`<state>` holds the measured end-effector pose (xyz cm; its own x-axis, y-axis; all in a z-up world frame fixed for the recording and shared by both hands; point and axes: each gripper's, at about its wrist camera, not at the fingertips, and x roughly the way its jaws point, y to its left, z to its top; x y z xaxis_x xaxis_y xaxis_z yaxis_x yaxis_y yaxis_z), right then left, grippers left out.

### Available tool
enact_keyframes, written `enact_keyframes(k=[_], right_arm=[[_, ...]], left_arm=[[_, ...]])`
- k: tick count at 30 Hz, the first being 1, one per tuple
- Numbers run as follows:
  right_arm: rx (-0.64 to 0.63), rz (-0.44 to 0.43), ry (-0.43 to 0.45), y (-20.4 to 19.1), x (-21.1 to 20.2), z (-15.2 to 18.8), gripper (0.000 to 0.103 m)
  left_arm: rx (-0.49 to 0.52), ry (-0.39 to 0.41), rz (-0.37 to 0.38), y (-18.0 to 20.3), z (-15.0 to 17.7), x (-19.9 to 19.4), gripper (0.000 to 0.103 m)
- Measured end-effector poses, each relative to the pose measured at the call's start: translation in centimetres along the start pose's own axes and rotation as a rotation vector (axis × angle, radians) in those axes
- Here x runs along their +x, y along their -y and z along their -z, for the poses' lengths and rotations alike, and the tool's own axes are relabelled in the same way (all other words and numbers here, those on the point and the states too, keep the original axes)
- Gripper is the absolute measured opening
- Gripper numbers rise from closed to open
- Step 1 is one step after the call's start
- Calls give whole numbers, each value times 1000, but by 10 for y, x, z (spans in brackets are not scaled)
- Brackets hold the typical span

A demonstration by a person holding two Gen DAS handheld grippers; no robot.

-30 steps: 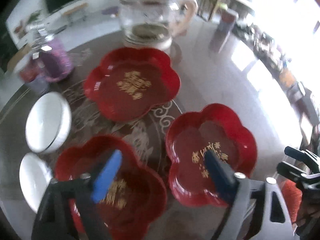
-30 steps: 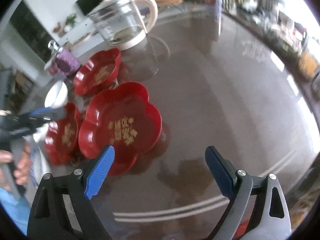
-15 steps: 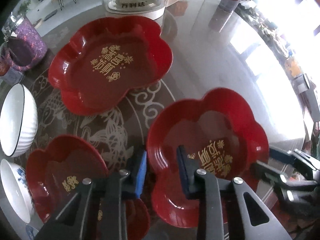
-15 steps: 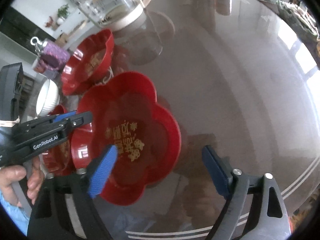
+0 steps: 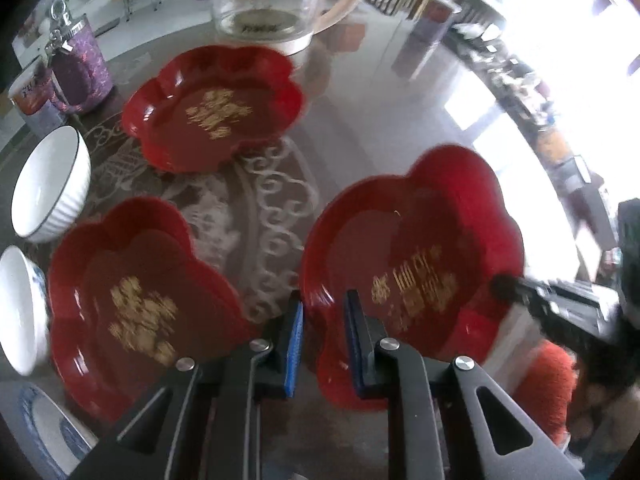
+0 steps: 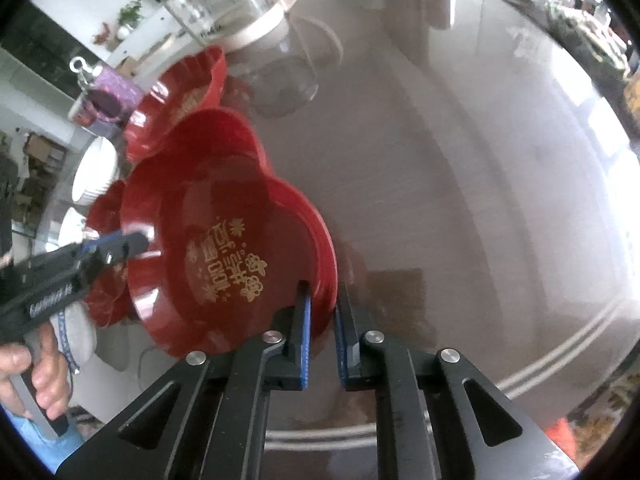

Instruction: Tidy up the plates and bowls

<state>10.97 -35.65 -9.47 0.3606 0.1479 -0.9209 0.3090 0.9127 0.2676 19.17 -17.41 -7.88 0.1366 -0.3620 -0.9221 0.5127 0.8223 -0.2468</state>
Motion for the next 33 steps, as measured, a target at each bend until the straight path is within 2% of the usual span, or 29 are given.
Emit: enact_keyframes(k=[4, 10, 15, 18, 19, 20, 21, 22, 23, 25, 26, 27, 28, 30, 33], right_arm=[[2, 49, 7, 24, -21, -13, 11], [31, 120, -10, 64, -14, -31, 12], [16, 143, 16, 79, -2, -26, 12], [8, 142, 69, 79, 1, -21, 22], [8, 141, 86, 79, 0, -21, 43], [6, 155, 119, 77, -5, -19, 55], [1, 187, 170, 75, -14, -16, 66], [-9, 221, 211, 69, -25, -12, 65], [-24, 239, 248, 64, -35, -9, 65], [-46, 258, 316, 52, -55, -3, 66], [-50, 262, 350, 46, -64, 2, 66], [-53, 262, 380, 40, -71, 7, 67], [-56, 258, 431, 33, -82, 19, 69], [-63, 263, 526, 24, -96, 48, 72], [-41, 264, 618, 19, -99, 87, 72]], left_arm=[[-20, -5, 71, 28, 16, 2, 19], [-14, -66, 98, 63, 24, 46, 20], [-5, -3, 73, 70, 22, 46, 20], [35, 79, 65, 71, 26, 39, 20], [40, 102, 62, 68, 27, 34, 20], [43, 134, 60, 65, 29, 27, 20], [47, 164, 56, 64, 32, 20, 21], [52, 203, 47, 61, 35, 11, 21], [61, 258, 28, 59, 41, 0, 26], [67, 330, -2, 55, 52, -18, 44], [67, 361, -17, 54, 59, -25, 71], [68, 396, -43, 50, 67, -31, 92], [78, 455, -85, 47, 83, -40, 99], [117, 484, -139, 41, 109, -43, 101], [185, 400, -118, 31, 143, -26, 101]])
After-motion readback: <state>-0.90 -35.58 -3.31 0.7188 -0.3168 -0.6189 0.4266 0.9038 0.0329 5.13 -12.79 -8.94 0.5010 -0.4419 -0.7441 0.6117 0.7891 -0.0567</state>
